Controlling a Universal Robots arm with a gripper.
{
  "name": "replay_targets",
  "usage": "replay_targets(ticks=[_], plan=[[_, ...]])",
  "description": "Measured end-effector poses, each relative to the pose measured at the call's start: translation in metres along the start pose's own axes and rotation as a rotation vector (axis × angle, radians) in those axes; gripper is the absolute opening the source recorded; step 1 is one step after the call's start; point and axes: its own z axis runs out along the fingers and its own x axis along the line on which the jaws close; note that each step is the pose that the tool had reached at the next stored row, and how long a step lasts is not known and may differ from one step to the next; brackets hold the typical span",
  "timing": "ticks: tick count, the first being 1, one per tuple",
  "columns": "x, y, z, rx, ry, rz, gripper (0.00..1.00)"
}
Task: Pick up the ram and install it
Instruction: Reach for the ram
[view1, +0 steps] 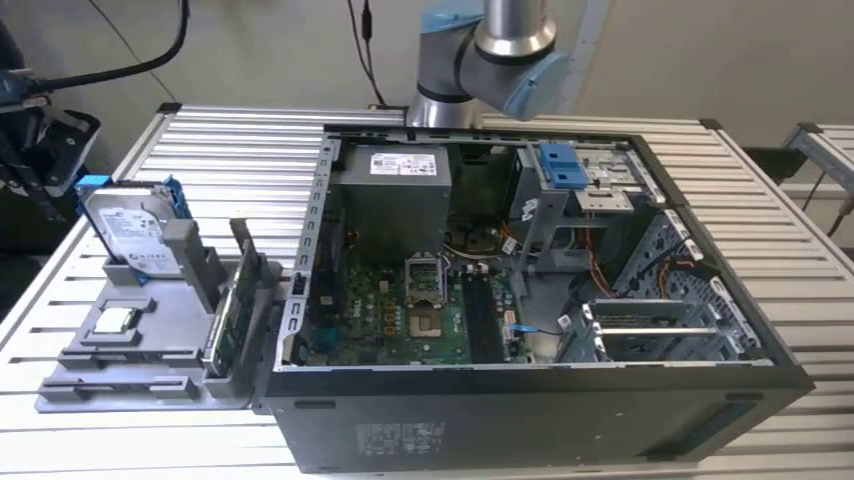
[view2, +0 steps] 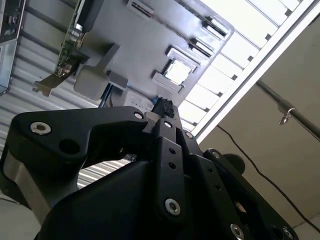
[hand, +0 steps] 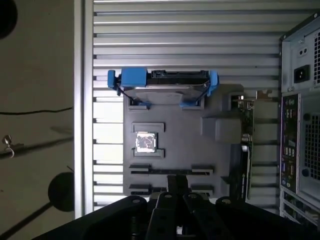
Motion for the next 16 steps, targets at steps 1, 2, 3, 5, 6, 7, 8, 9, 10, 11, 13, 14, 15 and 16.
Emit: replay_targets(ticks=[1, 2, 3, 5, 6, 7, 8, 9, 10, 11, 13, 14, 15, 16], plan=[[0.0000, -0.0018, 0.0003, -0.0001, -0.0001, 0.000, 0.11], [0.0000, -0.0037, 0.0004, 0.0000, 0.0001, 0.000, 0.11], [-0.0001, -0.0053, 0.0007, 0.0000, 0.0001, 0.000, 0.11], [-0.0001, -0.0084, 0.0012, 0.0001, 0.0002, 0.000, 0.11], [-0.0001, -0.0098, 0.0015, 0.0000, 0.0002, 0.000, 0.11], [-0.0001, -0.0113, 0.0018, 0.0000, 0.0001, 0.000, 0.11], [-0.0002, -0.0131, 0.0020, 0.0000, 0.0002, 0.000, 0.11], [-0.0002, -0.0148, 0.0023, 0.0000, 0.0003, 0.000, 0.11], [-0.0001, -0.0166, 0.0025, 0.0000, 0.0003, 0.000, 0.11], [-0.0001, -0.0183, 0.0027, 0.0000, 0.0002, 0.000, 0.11], [-0.0002, -0.0218, 0.0031, 0.0000, 0.0003, 0.000, 0.11], [-0.0001, -0.0237, 0.0034, 0.0000, 0.0003, 0.000, 0.11], [0.0000, -0.0258, 0.0036, 0.0000, 0.0002, 0.000, 0.11], [0.0002, -0.0283, 0.0038, 0.0000, 0.0002, 0.000, 0.11]])
